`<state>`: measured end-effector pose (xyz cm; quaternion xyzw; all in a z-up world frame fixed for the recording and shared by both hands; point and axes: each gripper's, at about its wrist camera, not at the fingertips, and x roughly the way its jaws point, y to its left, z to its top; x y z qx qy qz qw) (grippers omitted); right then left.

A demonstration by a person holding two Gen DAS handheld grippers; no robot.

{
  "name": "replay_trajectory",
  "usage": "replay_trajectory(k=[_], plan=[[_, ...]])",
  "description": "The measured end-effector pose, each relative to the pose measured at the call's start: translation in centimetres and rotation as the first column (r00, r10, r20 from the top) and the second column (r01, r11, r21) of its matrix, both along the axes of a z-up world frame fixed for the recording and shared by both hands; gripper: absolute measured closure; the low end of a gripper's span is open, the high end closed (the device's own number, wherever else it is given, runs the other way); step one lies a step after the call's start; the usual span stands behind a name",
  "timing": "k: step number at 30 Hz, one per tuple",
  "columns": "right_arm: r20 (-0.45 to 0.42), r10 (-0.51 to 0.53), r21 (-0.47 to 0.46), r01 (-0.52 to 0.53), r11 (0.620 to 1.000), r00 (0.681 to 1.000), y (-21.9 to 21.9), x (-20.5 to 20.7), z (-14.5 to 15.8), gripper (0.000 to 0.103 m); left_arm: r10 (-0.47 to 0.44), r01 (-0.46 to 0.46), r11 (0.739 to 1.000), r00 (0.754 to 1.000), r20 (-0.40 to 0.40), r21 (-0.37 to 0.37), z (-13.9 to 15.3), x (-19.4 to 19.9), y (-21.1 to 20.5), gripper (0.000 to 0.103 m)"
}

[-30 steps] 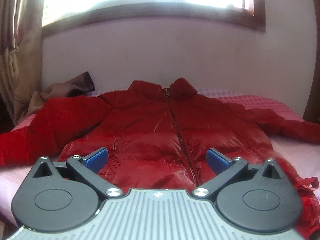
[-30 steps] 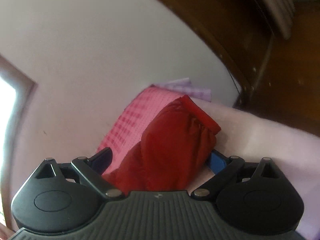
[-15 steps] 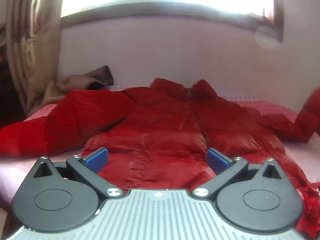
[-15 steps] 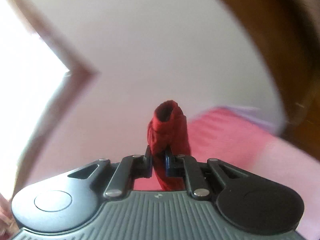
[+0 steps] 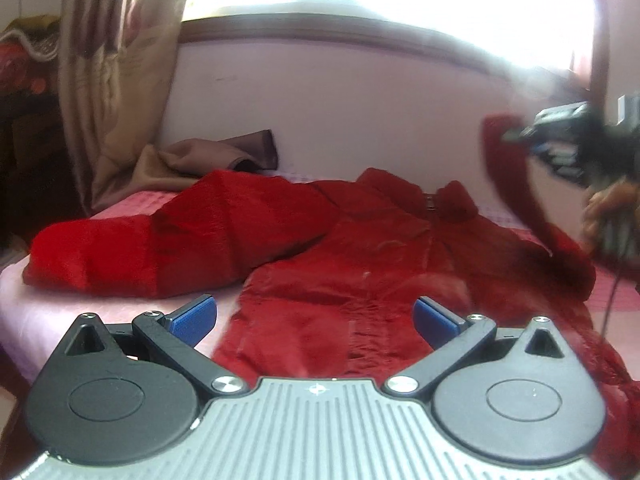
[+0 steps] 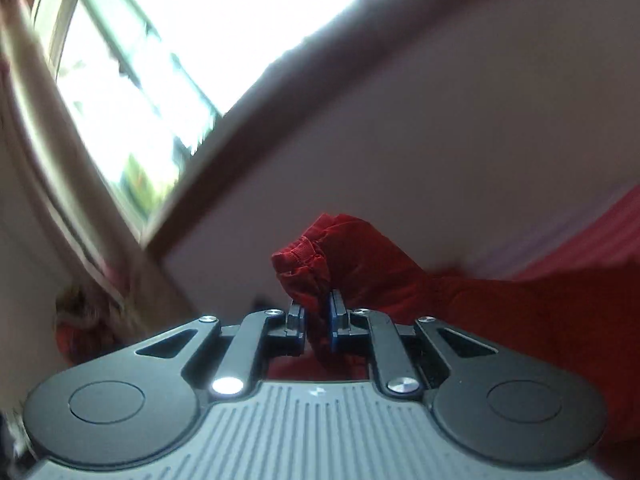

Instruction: Fold large clothes

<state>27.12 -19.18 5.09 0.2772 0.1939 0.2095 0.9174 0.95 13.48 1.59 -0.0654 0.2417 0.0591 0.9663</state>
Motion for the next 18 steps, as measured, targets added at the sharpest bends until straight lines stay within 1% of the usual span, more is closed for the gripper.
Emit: replay_trajectory(k=[2,5,7,10,12,13,14,16,17,18], plan=[[-0.044,0.034,-0.049,-0.036,0.998,0.998,3.4,1.5,-2.6,0.092,0.022,-0.022,1.0,1.0,-0.01,-0.022,-0.4,0.2,1.3,0.0],[-0.097,0.052,-0.144,-0.065,0.987,0.994,7.4,2.5,-5.7,0.092,0.051,-0.053,0.996,0.998,-0.033,-0.071,-1.0,0.5,3.5,0.0],[-0.13,0.052,-0.202,-0.078,0.976,0.99,8.8,3.0,-7.3,0.092,0.068,-0.072,0.993,0.997,-0.047,-0.095,-1.4,0.7,4.6,0.0],[-0.157,0.056,-0.314,-0.103,0.944,0.986,10.3,3.2,-8.6,0.092,0.09,-0.097,0.989,0.994,-0.065,-0.11,-2.0,0.9,5.8,0.0],[-0.17,0.054,-0.397,-0.119,0.91,0.984,11.9,3.4,-9.2,0.091,0.099,-0.107,0.988,0.993,-0.07,-0.112,-2.3,1.0,6.2,0.0],[-0.177,0.052,-0.421,-0.124,0.898,0.983,12.5,3.5,-9.4,0.09,0.102,-0.11,0.988,0.992,-0.074,-0.112,-2.4,1.1,6.4,0.0],[-0.182,0.053,-0.445,-0.131,0.886,0.982,12.8,3.6,-9.5,0.088,0.105,-0.113,0.987,0.991,-0.078,-0.114,-2.5,1.1,6.6,0.0],[-0.186,0.062,-0.491,-0.147,0.859,0.981,13.0,3.3,-9.9,0.076,0.111,-0.121,0.985,0.99,-0.082,-0.125,-2.6,1.3,7.2,0.0],[-0.189,0.079,-0.505,-0.166,0.847,0.979,13.5,3.6,-10.6,0.058,0.115,-0.125,0.983,0.99,-0.081,-0.133,-2.7,1.4,7.5,0.0],[-0.189,0.11,-0.515,-0.194,0.835,0.976,13.8,3.4,-10.7,0.035,0.123,-0.133,0.981,0.989,-0.078,-0.142,-2.6,1.4,8.0,0.0]])
